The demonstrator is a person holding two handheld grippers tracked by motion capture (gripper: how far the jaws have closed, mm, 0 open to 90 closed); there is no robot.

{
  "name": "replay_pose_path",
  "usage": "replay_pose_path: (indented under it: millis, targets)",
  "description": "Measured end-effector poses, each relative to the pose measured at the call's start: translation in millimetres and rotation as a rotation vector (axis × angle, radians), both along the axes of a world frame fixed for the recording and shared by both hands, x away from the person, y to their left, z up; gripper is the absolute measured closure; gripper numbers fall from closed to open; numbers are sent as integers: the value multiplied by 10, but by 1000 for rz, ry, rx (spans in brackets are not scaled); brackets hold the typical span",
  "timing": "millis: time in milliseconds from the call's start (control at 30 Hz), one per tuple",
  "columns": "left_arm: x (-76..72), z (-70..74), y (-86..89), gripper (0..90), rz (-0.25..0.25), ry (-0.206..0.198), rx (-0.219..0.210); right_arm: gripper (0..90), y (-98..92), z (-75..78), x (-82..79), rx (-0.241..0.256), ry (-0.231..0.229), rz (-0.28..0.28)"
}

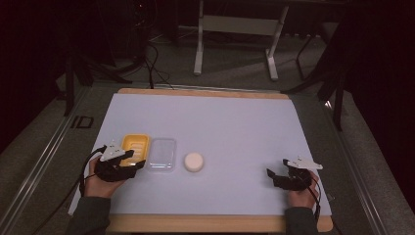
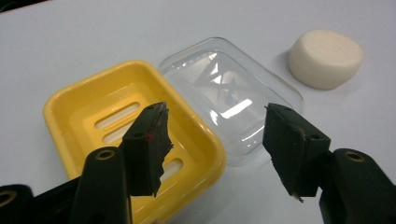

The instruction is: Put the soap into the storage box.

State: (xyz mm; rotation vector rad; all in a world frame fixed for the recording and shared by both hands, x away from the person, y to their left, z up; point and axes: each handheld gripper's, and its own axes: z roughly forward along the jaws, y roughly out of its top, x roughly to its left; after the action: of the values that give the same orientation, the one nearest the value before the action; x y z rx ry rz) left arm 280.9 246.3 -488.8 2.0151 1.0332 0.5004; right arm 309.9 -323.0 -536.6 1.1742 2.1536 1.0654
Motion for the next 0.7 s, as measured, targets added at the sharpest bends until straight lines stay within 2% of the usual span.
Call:
replay_pose_path:
  millis: [300, 367, 400, 500, 700]
  targets:
    - [106, 44, -107, 377, -46, 20, 44, 194, -3, 1, -1, 3, 0, -3]
    - [156, 86, -161, 370, -72, 29, 71, 194, -6, 2, -4, 5, -2, -2]
    - [156, 86, -161, 368, -72, 29, 71, 194, -6, 2, -4, 5, -2, -2]
    - [258, 135, -224, 366, -120, 41, 87, 193, -14, 2, -1, 17, 1, -3]
    - [357, 186, -329, 366, -173, 37, 116, 191, -21, 6, -10, 21, -5, 0]
